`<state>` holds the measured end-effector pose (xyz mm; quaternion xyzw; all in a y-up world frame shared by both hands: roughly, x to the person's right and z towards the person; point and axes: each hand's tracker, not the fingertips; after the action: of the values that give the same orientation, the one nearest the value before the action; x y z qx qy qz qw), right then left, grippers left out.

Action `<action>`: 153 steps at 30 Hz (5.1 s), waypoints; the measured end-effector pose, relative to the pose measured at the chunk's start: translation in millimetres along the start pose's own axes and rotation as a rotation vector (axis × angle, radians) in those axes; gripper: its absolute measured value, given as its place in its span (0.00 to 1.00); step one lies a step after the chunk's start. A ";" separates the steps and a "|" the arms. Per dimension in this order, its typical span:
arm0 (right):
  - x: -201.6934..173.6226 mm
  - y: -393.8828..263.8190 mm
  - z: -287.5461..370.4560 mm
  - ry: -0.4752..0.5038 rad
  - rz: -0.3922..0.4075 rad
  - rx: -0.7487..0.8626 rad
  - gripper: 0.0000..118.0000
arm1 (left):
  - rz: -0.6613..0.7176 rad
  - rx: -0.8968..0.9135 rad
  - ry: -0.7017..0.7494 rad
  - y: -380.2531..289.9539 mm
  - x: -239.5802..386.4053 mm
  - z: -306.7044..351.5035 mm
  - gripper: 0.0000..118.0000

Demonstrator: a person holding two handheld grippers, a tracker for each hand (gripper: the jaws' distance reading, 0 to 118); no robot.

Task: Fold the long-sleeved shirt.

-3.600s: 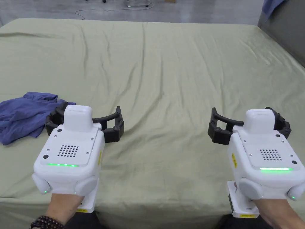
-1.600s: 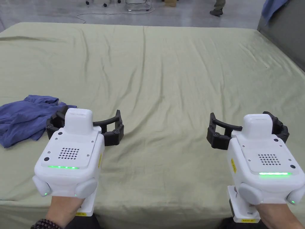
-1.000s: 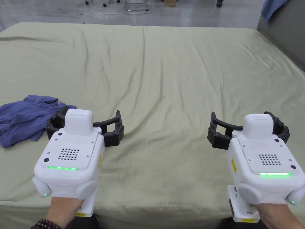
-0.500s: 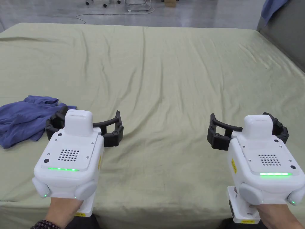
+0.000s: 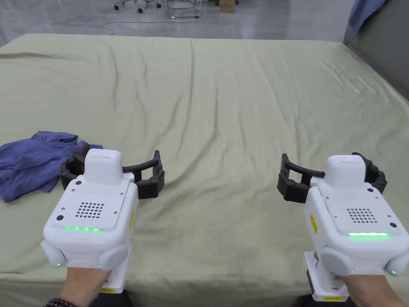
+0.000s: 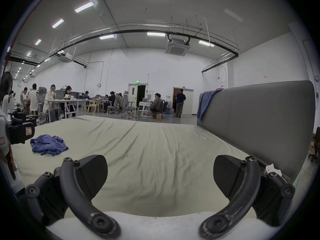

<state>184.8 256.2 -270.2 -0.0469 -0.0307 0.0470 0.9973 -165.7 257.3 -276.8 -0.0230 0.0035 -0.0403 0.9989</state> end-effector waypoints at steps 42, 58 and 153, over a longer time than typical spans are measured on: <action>-249.1 64.9 -13.6 0.488 -0.038 0.038 0.00 | -0.047 -0.090 0.456 27.0 -172.6 97.9 0.00; -280.8 60.1 -38.8 0.557 0.041 -0.009 0.00 | 0.221 -0.554 0.285 2.7 -256.3 -70.7 1.00; 15.5 -34.7 -42.4 0.034 -0.150 -0.549 0.00 | -0.089 -0.964 -0.249 -58.5 78.4 -338.9 0.52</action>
<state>206.2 219.5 -308.2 -0.3135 -0.0289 -0.0380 0.9484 -95.3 177.2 -613.1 -0.4869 -0.0986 -0.0737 0.8648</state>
